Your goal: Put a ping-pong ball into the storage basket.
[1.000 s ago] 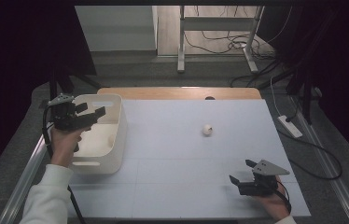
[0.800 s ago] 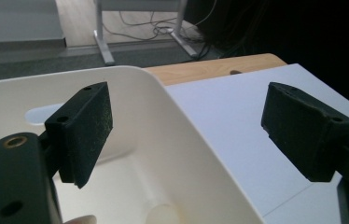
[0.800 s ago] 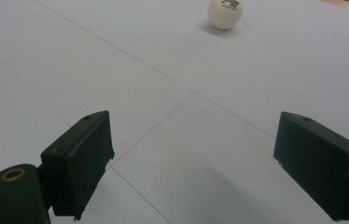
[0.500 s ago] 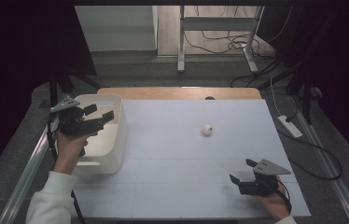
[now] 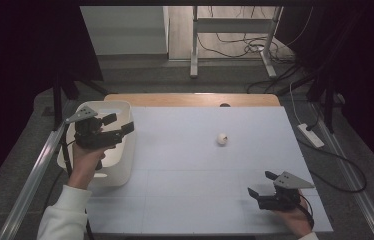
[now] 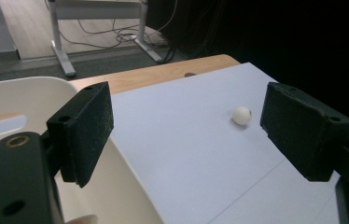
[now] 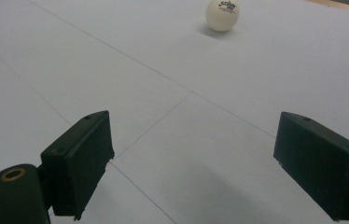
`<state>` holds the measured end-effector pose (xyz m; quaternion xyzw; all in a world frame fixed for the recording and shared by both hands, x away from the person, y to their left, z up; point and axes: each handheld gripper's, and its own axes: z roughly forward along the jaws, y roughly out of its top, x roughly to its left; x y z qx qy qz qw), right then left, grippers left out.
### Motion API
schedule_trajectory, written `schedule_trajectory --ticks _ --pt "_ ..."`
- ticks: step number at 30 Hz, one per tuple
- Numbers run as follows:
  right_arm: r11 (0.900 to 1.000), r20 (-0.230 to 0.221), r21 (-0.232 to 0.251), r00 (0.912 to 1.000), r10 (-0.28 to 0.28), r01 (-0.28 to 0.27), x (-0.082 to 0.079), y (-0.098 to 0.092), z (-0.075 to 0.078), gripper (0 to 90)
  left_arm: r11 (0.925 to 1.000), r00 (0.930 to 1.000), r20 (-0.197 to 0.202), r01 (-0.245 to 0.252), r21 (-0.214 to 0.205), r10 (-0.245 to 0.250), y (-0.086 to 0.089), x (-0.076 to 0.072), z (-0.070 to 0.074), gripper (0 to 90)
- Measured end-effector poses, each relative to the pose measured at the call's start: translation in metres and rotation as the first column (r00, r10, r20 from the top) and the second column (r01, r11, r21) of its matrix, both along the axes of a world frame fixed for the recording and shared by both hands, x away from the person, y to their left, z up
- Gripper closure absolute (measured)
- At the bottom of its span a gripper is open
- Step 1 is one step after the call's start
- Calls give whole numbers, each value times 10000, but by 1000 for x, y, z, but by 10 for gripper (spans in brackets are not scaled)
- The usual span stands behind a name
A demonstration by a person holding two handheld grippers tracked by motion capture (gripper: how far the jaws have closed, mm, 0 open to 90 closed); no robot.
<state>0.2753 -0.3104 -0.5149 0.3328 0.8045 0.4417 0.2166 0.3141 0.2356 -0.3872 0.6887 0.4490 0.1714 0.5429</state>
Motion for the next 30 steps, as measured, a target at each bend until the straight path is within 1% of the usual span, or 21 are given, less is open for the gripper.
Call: schedule_trajectory --ticks 2,9,16,21,23,30 --pt "10000 -2 -3 10000 -6 6 0 0 0 115 9999 9999 39 119 -113 -118 -2 -2 0 179" --pt "10000 43 -33 10000 -7 7 0 1 0 115 9988 9987 201 462 -149 -459 -12 -6 -1 183" --pt "10000 6 6 10000 9 -9 0 0 0 115 9972 9970 221 747 -83 -745 -23 -7 -2 183" --pt "10000 5 -3 10000 -7 7 0 0 0 115 9952 9951 202 971 -121 -969 -31 -7 -4 182" --pt "10000 9 -6 10000 -15 15 0 0 0 115 9938 9937 190 1110 -78 -1108 -35 -6 -6 182" --pt "10000 0 1 10000 -57 57 0 0 0 115 9893 9893 147 1453 -154 -1451 -47 -3 -7 182"
